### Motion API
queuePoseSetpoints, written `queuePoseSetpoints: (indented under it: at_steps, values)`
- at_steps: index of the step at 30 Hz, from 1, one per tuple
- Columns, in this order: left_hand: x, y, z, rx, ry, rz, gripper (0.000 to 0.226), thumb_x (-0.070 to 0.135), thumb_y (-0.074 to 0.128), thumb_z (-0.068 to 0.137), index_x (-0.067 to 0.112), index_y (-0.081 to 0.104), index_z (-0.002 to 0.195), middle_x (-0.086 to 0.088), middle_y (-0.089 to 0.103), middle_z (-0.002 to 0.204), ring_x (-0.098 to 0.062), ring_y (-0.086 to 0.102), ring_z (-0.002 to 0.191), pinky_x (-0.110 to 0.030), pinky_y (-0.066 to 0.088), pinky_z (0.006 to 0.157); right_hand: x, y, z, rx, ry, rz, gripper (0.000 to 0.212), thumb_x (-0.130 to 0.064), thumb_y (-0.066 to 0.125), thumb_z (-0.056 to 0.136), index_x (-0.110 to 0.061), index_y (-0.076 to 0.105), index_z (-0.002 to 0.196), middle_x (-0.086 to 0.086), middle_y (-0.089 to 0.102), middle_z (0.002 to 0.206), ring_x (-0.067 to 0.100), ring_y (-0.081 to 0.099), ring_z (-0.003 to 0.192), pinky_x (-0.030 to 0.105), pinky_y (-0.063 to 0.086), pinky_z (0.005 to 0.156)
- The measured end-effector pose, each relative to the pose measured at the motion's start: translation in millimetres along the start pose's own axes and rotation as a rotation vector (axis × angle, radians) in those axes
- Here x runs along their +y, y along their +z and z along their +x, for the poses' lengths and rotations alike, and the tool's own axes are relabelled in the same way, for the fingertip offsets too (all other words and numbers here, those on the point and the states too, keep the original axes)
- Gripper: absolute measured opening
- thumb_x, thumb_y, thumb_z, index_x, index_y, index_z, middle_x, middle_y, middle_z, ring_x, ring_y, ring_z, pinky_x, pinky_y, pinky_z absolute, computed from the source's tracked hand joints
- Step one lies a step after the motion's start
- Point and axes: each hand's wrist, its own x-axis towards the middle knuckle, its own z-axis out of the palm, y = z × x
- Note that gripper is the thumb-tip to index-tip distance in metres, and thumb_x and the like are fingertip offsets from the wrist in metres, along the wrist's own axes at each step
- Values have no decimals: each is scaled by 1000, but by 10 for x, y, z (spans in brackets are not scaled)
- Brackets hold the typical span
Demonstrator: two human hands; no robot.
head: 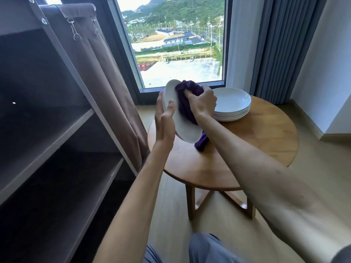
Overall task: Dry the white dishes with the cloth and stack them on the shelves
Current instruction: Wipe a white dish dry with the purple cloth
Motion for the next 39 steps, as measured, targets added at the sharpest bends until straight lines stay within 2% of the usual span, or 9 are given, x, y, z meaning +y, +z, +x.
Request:
queuePoseSetpoints:
  at_steps: [6,10,17,21,24,27,30,35,39]
  values:
    - [210,84,122,2,-10,67,67,58,41,103,24,31,159,1,52,148,-7,56,123,-9,53,76,-334,4,-169,-162,-262,369,21,-29,78,87,-10,76,96,2,75,85,19,70,81,42,58,83]
    - [373,59,312,218,-12,-79,65,57,47,102,26,33,157,-1,54,144,-21,55,128,-44,52,106,-341,-77,-263,-566,-374,434,22,-17,75,88,-4,74,106,15,75,91,29,72,86,41,60,83]
    - [275,-43,331,342,38,-199,46,30,51,105,26,47,150,-2,55,145,-23,56,126,-43,52,106,-215,-340,-107,-855,-240,98,11,-23,82,79,-21,71,81,-5,66,72,11,66,69,24,53,64]
    - [187,-85,251,290,28,-153,57,43,49,100,27,41,154,1,49,149,-21,48,134,-47,44,112,-104,-378,80,-747,-157,-288,22,-30,85,67,-20,68,78,-5,66,76,14,65,73,26,49,60]
    - [148,-89,130,196,28,-135,65,48,50,91,28,42,152,-2,53,141,-23,53,124,-35,53,91,43,-345,153,-530,-81,-354,35,-34,85,62,-18,67,88,0,68,86,19,64,81,31,53,71]
    - [37,-68,24,102,-12,-148,58,39,50,96,26,44,152,-7,56,139,-29,55,124,-45,55,98,43,-258,205,-277,-107,-402,41,-39,82,62,-18,63,92,-2,65,85,21,60,78,30,43,64]
    - [-18,-5,-56,18,-33,-111,51,31,50,104,26,41,155,-7,59,138,-24,59,120,-32,59,85,8,-207,275,-137,-164,-409,40,-37,79,67,-16,58,93,1,62,84,26,59,79,29,36,58]
    - [30,141,62,-14,-81,20,68,61,50,96,32,37,157,-3,57,143,-23,59,126,-46,56,101,-62,-79,155,-95,-142,-44,33,-38,79,76,-15,67,97,0,71,91,22,66,87,33,51,73]
    - [51,203,62,74,-104,-13,87,76,46,83,35,32,158,3,51,150,-17,55,131,-27,57,86,-175,-53,-44,-328,-241,336,30,-26,80,80,-11,75,104,3,77,97,19,72,93,40,58,90]
